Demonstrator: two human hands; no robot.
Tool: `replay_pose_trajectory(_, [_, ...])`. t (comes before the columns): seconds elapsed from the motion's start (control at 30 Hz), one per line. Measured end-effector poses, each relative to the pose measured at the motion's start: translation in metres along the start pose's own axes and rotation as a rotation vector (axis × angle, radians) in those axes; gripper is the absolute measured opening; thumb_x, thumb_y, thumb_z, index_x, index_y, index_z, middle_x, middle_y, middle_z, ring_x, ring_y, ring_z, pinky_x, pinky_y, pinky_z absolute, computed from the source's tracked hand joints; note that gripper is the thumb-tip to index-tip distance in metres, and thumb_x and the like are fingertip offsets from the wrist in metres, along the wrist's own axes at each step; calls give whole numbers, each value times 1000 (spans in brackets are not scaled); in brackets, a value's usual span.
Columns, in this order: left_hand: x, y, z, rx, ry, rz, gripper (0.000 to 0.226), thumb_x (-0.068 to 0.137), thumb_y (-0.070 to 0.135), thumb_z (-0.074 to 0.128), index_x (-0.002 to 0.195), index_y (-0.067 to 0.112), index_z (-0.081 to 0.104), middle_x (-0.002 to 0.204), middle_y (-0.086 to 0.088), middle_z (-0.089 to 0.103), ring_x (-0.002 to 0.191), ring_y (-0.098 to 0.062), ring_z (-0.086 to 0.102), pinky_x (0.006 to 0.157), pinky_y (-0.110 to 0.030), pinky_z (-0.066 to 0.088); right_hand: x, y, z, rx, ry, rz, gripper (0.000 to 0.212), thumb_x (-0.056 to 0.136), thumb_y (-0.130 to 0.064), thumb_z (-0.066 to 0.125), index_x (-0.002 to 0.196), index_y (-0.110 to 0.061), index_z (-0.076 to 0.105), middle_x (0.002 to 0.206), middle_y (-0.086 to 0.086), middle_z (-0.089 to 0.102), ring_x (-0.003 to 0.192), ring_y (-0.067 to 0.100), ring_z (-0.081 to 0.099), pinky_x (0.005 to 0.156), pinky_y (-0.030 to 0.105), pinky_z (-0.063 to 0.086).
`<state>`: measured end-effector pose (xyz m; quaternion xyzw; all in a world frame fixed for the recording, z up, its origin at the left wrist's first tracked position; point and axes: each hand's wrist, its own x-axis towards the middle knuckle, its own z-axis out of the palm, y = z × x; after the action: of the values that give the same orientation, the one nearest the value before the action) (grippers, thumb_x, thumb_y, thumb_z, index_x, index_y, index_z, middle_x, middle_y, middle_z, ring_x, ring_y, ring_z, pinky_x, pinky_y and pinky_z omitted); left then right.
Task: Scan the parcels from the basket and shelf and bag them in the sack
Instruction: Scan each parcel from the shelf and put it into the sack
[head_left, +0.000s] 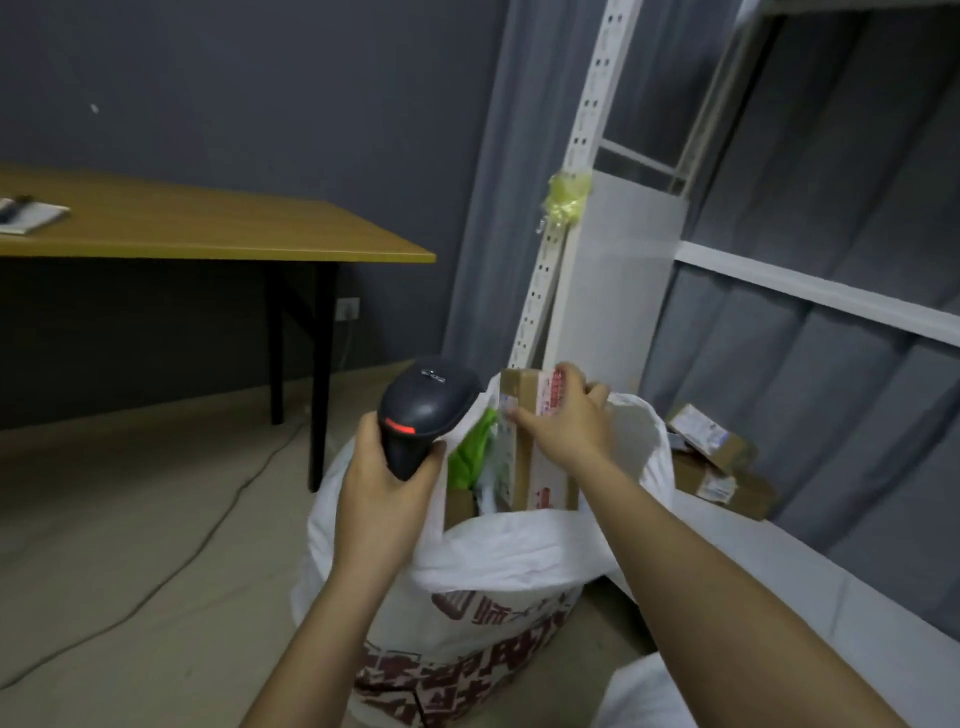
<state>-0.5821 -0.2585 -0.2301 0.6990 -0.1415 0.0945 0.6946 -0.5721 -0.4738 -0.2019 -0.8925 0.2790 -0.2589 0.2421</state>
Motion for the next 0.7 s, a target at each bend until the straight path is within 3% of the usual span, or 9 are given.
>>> replay_pose_trajectory(0.07, [6,-7,-1,6,26,-39,30,82,26,71,102,31,50,89,14,62,82,2,59,66,-22,44,7,2,18,-1,-126,-82,82,78,-53,73,144,-38,28,136,8,36,123,32,42,101,46,45])
replay_pose_trajectory(0.17, [17,-19,3,12,10,-77,30,82,26,71,104,32,51,93,12,63,84,-4,61,67,-29,46,13,7,33,168,-445,-93,98,83,-36,74,151,-44,3,148,3,39,127,30,50,99,50,49])
replay_pose_trajectory(0.27, [26,-31,12,20,-22,-85,31,82,25,73,105,29,52,95,14,64,87,1,60,66,-21,42,14,15,42,109,-462,-52,112,76,-45,78,153,-40,-4,151,2,35,131,30,46,103,49,45])
replay_pose_trajectory(0.37, [35,-42,19,14,-50,-140,35,77,30,77,101,34,52,96,14,64,90,-6,62,74,-29,49,13,26,50,-67,-600,-74,113,67,-66,71,153,-39,3,158,-5,24,140,24,34,107,41,42])
replay_pose_trajectory(0.47, [44,-47,21,-24,-67,-207,46,71,32,83,102,41,50,105,12,63,98,-11,62,87,-41,53,14,27,52,-109,-718,-97,110,78,-53,72,154,-37,-6,161,-4,7,146,25,19,101,27,39])
replay_pose_trajectory(0.5, [47,-47,21,-24,-72,-209,52,68,32,84,106,39,49,107,12,62,99,-11,61,88,-42,53,14,25,52,-143,-725,-109,110,80,-48,73,153,-37,-9,162,-3,3,147,26,16,101,28,37])
replay_pose_trajectory(0.6, [55,-47,21,41,-113,-189,63,66,26,87,113,30,47,108,12,59,97,-8,59,82,-33,50,16,18,56,-108,-760,-104,112,78,-46,75,151,-43,-10,161,1,7,145,28,20,105,30,38])
replay_pose_trajectory(0.7, [61,-51,19,142,-132,-176,51,74,11,76,111,27,46,99,10,57,90,-12,58,69,-27,46,21,15,54,-93,-688,-138,104,77,-45,76,153,-43,4,156,1,24,136,24,36,101,29,40])
